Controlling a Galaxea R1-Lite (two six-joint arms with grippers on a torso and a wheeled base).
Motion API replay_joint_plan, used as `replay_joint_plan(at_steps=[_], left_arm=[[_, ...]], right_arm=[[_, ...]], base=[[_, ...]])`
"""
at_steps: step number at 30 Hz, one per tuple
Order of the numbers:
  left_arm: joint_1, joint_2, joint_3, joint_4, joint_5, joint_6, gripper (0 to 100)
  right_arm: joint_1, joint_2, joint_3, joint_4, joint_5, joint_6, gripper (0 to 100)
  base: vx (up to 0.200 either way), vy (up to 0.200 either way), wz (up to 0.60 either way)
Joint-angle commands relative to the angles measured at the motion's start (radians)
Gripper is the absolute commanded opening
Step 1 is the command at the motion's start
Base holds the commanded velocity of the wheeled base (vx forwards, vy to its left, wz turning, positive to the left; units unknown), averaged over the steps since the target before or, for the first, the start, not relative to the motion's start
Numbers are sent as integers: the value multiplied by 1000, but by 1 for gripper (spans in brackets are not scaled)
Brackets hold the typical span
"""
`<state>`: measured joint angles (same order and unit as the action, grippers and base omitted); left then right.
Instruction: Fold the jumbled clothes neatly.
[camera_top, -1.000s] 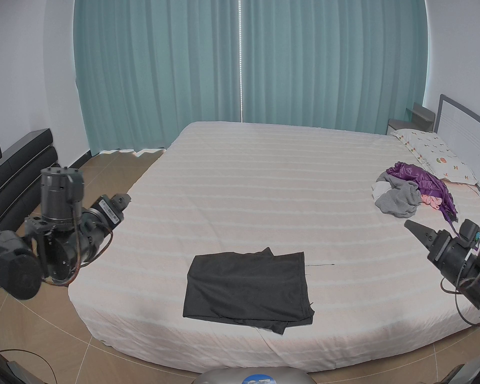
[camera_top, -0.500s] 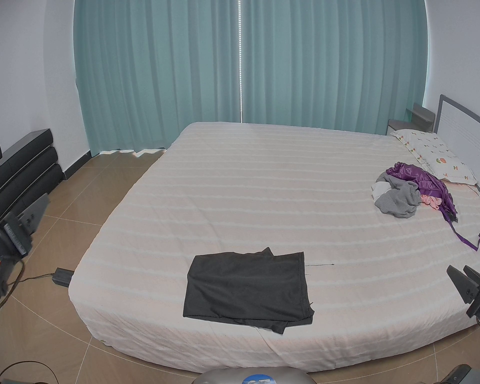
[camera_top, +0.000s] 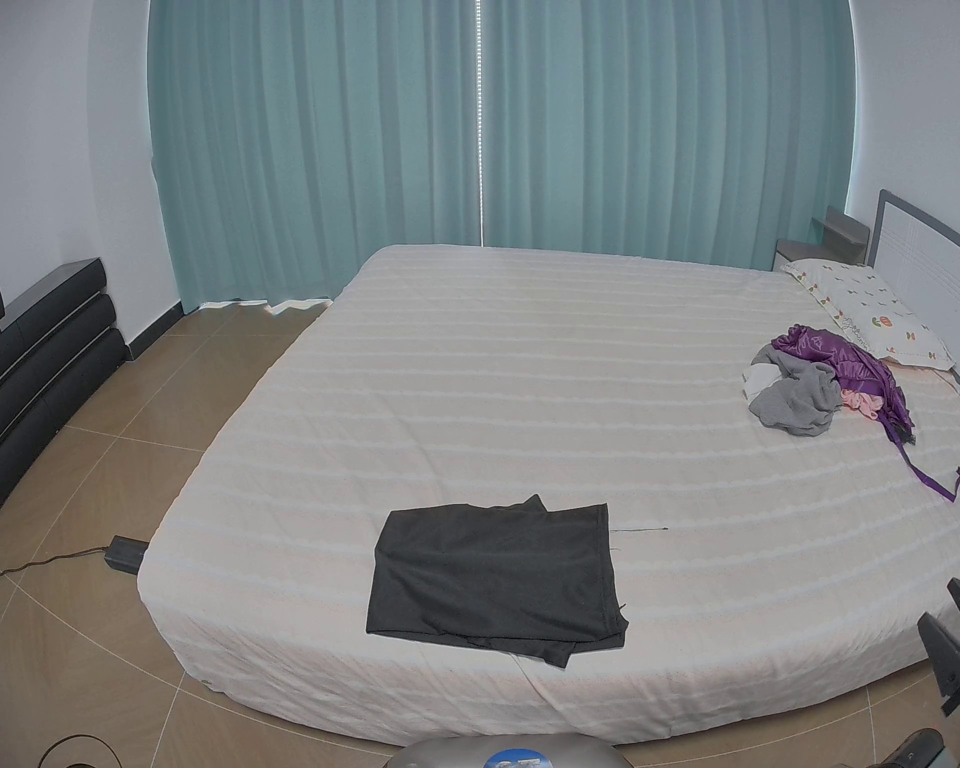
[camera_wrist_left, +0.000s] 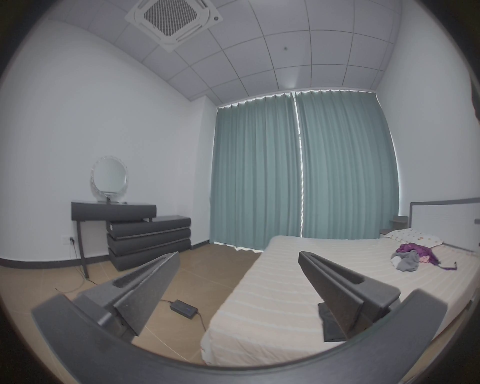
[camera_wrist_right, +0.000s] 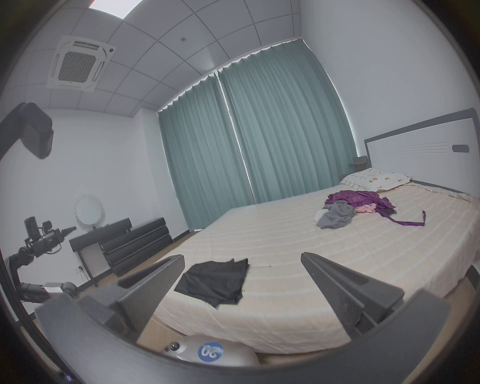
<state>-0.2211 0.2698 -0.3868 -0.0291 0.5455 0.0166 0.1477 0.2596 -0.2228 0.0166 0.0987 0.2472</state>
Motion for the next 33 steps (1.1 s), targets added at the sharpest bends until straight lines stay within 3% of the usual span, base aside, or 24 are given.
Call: replay_joint_plan(at_steps=[1, 6, 8, 9, 14, 17, 22, 23, 26, 29, 33], left_arm=[[48, -173, 20, 40, 1, 71, 100], [52, -175, 20, 23, 1, 71, 100], [86, -175, 23, 2, -1, 75, 100], [86, -175, 23, 2, -1, 75, 100], [111, -176, 72, -14, -6, 65, 100], [109, -176, 132, -94, -45, 65, 100], [109, -176, 309, -304, -187, 77, 100], [109, -176, 345, -353, -210, 82, 100], [111, -175, 387, -399, -248, 85, 100], [111, -175, 387, -364, -254, 80, 100], [111, -175, 387, -278, -260, 71, 100]], right_arm=[[-57, -137, -73, 132, -11, -40, 100], [-108, -189, -102, 223, -28, -103, 100], [-158, -235, -99, 235, -63, -197, 100], [-158, -235, -99, 235, -63, -197, 100], [-154, -258, -56, 218, -185, -325, 100], [-154, -257, -1, 112, -198, -355, 100], [-154, -258, 223, -213, -198, -431, 100], [-154, -258, 223, -216, -198, -450, 100], [-154, -258, 223, -187, -197, -460, 100], [-154, -258, 215, -52, -202, -448, 100], [-154, -258, 223, -90, -205, -441, 100]], base=[[0, 0, 0], [0, 0, 0], [0, 0, 0], [0, 0, 0], [0, 0, 0], [0, 0, 0], [0, 0, 0], [0, 0, 0], [0, 0, 0], [0, 0, 0], [0, 0, 0]])
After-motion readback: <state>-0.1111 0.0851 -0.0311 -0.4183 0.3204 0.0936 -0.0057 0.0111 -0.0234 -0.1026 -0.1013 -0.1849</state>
